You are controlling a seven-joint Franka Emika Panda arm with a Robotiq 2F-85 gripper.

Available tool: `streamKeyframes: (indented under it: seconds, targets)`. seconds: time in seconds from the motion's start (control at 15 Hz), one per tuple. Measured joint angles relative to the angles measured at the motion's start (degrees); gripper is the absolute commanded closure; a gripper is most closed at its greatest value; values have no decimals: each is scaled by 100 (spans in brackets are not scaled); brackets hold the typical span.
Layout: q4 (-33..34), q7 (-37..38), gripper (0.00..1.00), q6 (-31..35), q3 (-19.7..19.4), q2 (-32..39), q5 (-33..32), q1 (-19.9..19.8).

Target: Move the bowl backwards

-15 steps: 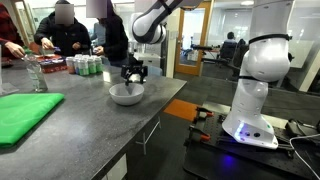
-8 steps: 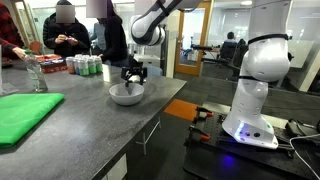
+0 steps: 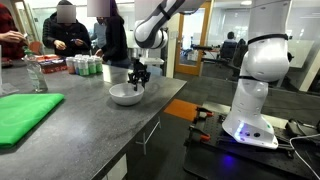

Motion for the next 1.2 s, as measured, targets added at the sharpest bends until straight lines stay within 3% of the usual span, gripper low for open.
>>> streamKeyframes:
  seconds: [0.2,0.8,1.0,1.2]
  targets:
    - [-71,-106,100,44,12,-15,-135,121]
    - [-203,495,99,79,6,-389,-1111,300]
    - [-94,514,99,93,6,-294,-961,292]
    - [212,349,99,154,2,-24,-344,239]
